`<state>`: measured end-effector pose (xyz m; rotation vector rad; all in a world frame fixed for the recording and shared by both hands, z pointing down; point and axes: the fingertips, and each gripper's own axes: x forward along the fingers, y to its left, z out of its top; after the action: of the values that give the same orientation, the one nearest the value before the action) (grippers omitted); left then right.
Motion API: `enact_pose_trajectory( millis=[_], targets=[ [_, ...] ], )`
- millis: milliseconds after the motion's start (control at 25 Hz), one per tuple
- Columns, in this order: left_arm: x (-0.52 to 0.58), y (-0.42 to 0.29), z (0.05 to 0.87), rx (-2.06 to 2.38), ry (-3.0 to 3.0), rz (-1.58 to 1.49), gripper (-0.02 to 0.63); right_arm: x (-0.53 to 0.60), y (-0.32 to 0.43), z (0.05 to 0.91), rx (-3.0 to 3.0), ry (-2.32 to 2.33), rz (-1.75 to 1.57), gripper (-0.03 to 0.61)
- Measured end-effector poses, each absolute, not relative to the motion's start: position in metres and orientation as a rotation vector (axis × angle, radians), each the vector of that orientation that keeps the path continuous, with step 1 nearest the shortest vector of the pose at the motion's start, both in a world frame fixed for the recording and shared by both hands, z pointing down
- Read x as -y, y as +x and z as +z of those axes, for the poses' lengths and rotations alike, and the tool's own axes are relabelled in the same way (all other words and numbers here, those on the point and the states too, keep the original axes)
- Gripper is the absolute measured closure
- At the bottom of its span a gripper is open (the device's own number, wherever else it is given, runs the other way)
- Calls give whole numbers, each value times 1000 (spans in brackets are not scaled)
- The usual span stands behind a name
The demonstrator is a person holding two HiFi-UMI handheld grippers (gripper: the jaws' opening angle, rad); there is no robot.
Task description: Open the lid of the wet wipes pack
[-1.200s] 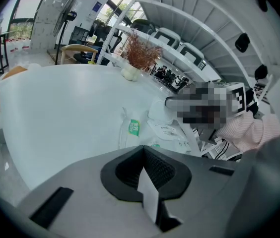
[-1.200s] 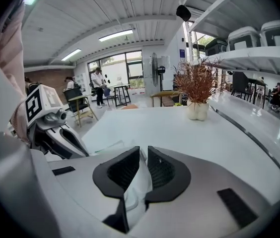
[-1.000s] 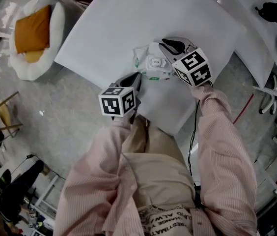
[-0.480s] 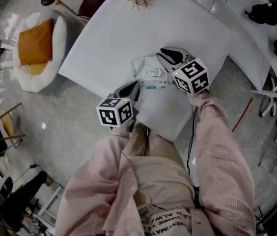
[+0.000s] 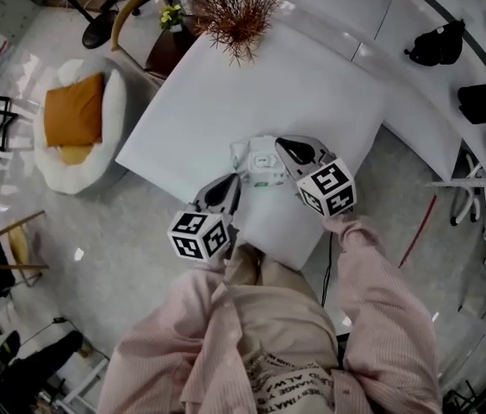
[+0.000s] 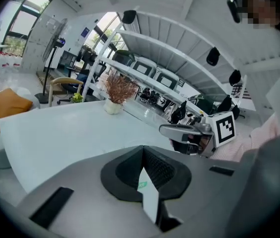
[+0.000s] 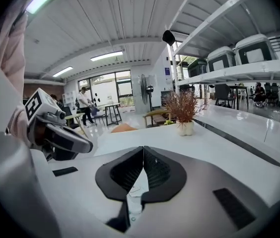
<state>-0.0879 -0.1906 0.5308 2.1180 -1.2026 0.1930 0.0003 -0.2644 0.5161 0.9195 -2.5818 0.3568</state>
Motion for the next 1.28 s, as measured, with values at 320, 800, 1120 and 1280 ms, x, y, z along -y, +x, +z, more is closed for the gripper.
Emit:
enact_pose_trajectory(
  millis=[320,800,1120,1280],
  targets=[
    [192,-93,487,1258,2255,157,614,245,15,485,2649,1104,406,578],
    [190,-115,425,1397,2366,90,615,228,39,415,2747,1299,372,578],
    [191,-136,391,1504,2385,-4,615,221,50,380,2793,1372,309,578],
    [192,-146,381,1548,2390,-25,614,219,55,371,2804,1401,297,578]
  ],
)
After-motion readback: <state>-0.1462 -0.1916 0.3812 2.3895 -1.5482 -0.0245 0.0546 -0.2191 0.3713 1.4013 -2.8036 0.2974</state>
